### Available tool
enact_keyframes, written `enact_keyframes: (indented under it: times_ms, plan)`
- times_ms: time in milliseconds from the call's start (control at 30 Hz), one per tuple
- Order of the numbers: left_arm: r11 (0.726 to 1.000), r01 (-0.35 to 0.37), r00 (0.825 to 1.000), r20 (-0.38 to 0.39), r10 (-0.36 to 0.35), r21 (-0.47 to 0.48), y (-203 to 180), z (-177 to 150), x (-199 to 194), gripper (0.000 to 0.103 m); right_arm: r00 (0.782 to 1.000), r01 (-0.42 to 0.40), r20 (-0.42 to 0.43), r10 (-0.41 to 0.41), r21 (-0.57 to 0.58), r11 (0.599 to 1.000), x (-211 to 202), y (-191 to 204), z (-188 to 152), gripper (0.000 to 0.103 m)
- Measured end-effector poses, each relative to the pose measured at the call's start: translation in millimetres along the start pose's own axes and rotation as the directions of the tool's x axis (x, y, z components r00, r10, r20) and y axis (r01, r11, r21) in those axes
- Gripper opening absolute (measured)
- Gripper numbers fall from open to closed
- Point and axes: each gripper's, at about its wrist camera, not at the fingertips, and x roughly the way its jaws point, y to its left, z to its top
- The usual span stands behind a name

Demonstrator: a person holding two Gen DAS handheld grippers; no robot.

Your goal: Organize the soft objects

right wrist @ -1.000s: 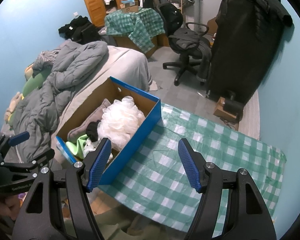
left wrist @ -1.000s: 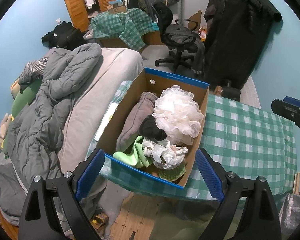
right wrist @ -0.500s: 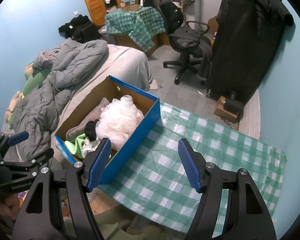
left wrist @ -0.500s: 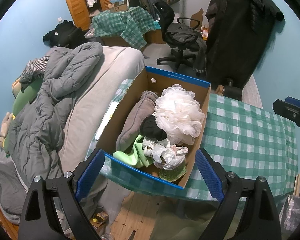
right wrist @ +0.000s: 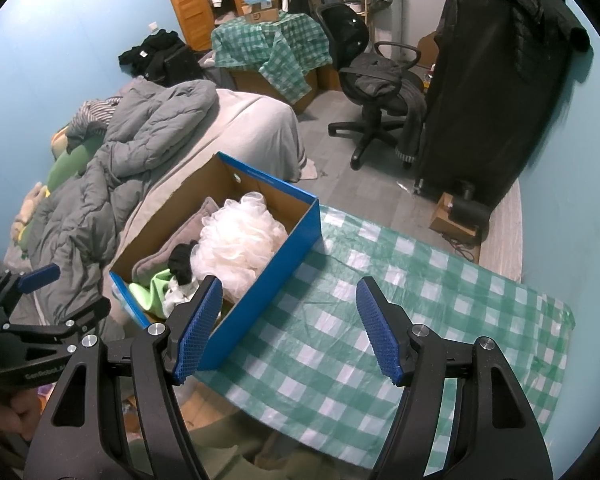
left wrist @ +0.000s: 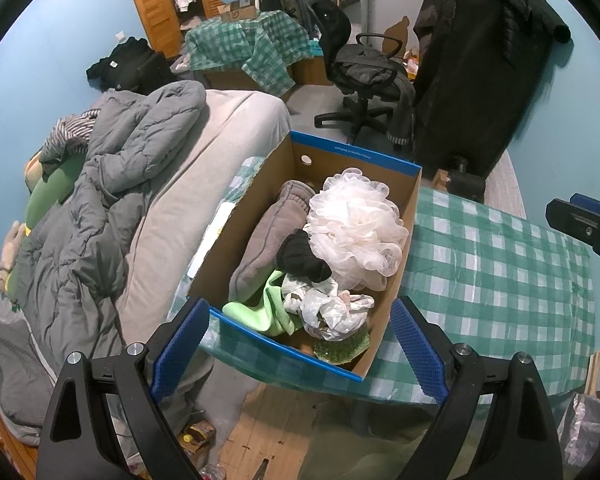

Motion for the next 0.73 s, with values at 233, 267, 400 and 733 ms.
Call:
enact_keyframes:
  times_ms: [233, 267, 400, 733]
  plan:
    - [0.999, 0.005, 1.0, -0.008, -0.006, -0.033, 2.6, -2.8, 1.5, 0.093, 1.0, -0.007, -0.004, 0.007, -0.007, 1.0, 2.3, 1.6, 0.4, 0.069]
    - [0.999, 0.004, 1.0, -0.009, -0.004, -0.035, 0.7, -2.6, 1.6, 0.093, 1.0, -0.005, -0.004, 0.005, -0.006, 1.0, 2.1, 1.1, 1.2, 0.069]
    - [0.999, 0.003, 1.0, -0.011, -0.003, -0.036, 1.7, -3.2, 1.4, 0.093, 1.0, -0.006, -0.005, 0.006, -0.003, 1.0, 2.4, 1.6, 1.0, 0.069]
    - [0.999, -0.003, 1.0, -0.011, 0.002, -0.033, -1.0, -6.2, 1.9, 0.093, 1.0, -0.006, -0.005, 0.006, -0.002, 1.0, 3.4, 2.4, 2.5, 0.069]
